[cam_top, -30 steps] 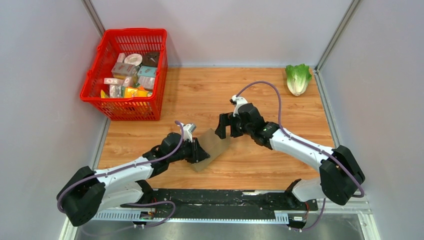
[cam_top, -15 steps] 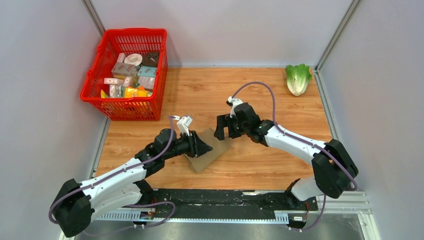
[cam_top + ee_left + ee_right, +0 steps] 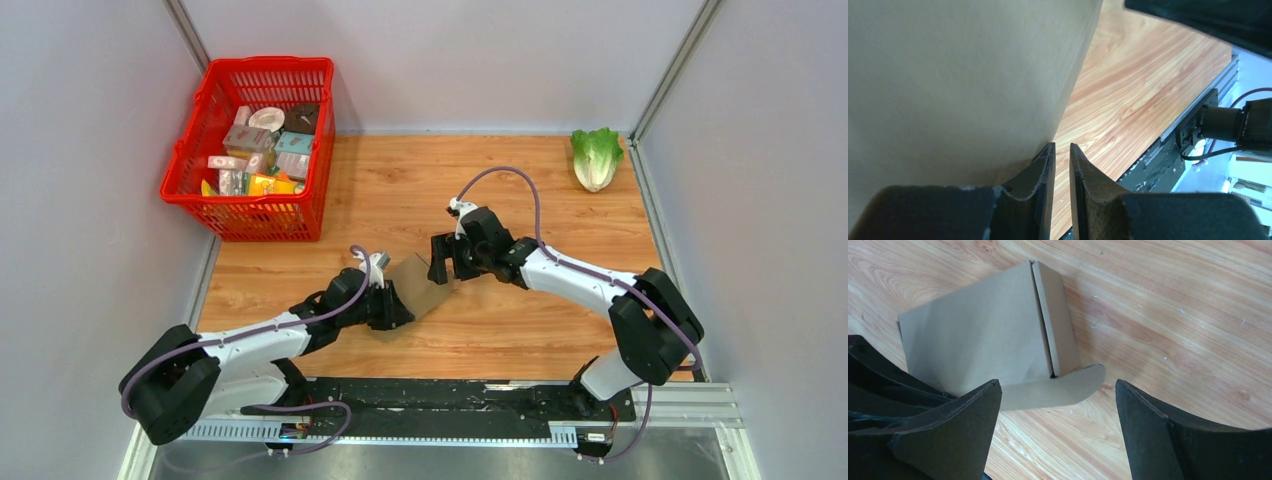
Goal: Fold the paper box
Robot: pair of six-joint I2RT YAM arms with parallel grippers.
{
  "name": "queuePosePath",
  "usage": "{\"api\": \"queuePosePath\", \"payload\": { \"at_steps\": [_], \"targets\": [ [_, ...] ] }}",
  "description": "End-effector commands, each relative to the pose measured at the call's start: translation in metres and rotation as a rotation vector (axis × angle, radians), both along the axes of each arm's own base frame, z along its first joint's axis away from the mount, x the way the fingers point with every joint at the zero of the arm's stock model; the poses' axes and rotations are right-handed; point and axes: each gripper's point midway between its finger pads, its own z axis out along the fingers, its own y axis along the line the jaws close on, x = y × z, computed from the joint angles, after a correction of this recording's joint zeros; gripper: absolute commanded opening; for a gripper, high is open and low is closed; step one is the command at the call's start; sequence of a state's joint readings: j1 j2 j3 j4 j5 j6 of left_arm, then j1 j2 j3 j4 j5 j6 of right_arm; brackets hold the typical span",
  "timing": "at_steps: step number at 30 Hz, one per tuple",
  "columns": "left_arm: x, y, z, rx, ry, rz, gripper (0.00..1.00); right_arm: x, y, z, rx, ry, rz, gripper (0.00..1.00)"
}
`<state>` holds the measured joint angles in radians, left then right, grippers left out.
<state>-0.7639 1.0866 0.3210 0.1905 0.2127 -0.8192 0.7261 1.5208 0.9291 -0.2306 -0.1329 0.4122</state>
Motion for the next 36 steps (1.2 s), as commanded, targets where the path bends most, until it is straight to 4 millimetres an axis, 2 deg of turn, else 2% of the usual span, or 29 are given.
{"api": "queuePosePath", "payload": {
  "at_steps": [1, 5, 8, 11, 13, 15, 18, 19, 23, 29, 31, 34, 36],
  "targets": [
    [0.006, -0.009, 0.014, -0.071, -0.047, -0.006, 0.24, 0.003, 0.005, 0.008, 0.013, -0.017, -0.001, 0.87],
    [0.008, -0.005, 0.025, -0.04, -0.089, -0.013, 0.24, -0.004, -0.002, -0.003, -0.001, -0.008, 0.008, 0.87],
    [0.012, -0.012, 0.055, -0.088, -0.141, -0.035, 0.25, -0.005, -0.003, -0.001, 0.009, -0.026, 0.019, 0.87],
    [0.014, -0.014, 0.079, -0.136, -0.175, -0.044, 0.27, -0.005, 0.002, 0.011, 0.044, -0.063, 0.055, 0.87],
    [0.019, -0.012, 0.083, -0.141, -0.179, -0.037, 0.28, -0.006, 0.005, 0.013, 0.064, -0.069, 0.075, 0.87],
    [0.026, -0.007, 0.08, -0.127, -0.176, -0.021, 0.27, -0.004, 0.005, 0.01, 0.064, -0.067, 0.077, 0.87],
    [0.03, -0.006, 0.06, -0.107, -0.133, -0.012, 0.27, 0.0, 0.004, 0.005, 0.064, -0.063, 0.066, 0.87],
    [0.033, -0.007, 0.062, -0.126, -0.146, -0.009, 0.26, 0.002, 0.006, 0.007, 0.074, -0.068, 0.062, 0.87],
    [0.032, -0.003, 0.033, -0.091, -0.104, 0.007, 0.26, 0.007, 0.01, 0.012, 0.086, -0.079, 0.06, 0.87],
    [0.022, -0.007, 0.006, -0.127, -0.04, -0.008, 0.24, 0.007, 0.008, 0.004, 0.067, -0.064, 0.052, 0.87],
    [0.022, -0.006, 0.004, -0.127, -0.041, -0.004, 0.23, 0.007, 0.009, 0.001, 0.066, -0.058, 0.053, 0.87],
    [0.021, -0.006, 0.013, -0.119, -0.057, -0.023, 0.23, 0.007, 0.012, -0.002, 0.072, -0.045, 0.06, 0.87],
    [0.024, -0.01, 0.039, -0.145, -0.109, -0.043, 0.24, 0.007, 0.014, -0.003, 0.076, -0.041, 0.065, 0.87]
  ]
}}
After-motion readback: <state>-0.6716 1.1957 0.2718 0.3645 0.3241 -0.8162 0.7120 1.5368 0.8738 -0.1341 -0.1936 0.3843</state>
